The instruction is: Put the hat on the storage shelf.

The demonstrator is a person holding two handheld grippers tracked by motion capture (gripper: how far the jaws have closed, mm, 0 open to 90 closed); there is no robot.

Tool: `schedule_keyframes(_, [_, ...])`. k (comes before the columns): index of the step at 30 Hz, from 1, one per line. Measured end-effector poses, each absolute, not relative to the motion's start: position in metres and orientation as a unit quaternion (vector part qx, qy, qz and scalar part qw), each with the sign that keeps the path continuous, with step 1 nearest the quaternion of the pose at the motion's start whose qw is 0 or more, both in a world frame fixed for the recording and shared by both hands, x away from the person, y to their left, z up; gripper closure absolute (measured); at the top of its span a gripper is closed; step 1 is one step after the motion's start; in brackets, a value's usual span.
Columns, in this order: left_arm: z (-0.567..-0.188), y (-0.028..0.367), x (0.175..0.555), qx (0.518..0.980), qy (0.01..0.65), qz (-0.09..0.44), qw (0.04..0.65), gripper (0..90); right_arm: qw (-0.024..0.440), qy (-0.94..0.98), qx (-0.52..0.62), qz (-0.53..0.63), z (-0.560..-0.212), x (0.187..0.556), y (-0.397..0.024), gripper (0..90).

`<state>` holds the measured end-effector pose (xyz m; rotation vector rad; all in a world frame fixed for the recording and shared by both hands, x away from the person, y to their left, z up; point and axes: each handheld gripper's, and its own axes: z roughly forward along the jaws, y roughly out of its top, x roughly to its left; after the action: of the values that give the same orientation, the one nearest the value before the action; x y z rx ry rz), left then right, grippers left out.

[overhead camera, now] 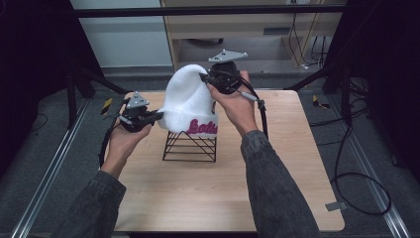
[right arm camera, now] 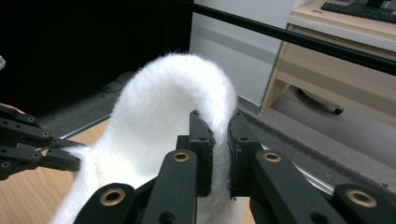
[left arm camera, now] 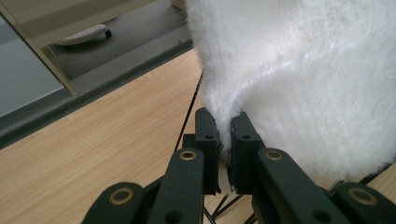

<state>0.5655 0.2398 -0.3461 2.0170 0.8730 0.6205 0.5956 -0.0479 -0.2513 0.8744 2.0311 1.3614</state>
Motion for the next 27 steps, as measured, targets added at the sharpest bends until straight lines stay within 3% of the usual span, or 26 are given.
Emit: schedule_keyframes(27, [-0.359,0.243,0.546,0.812,0.331,0.258,0.406,84.1,0.271,0.77,0.291,0.499,-0.255,0.555,-0.047,82.8])
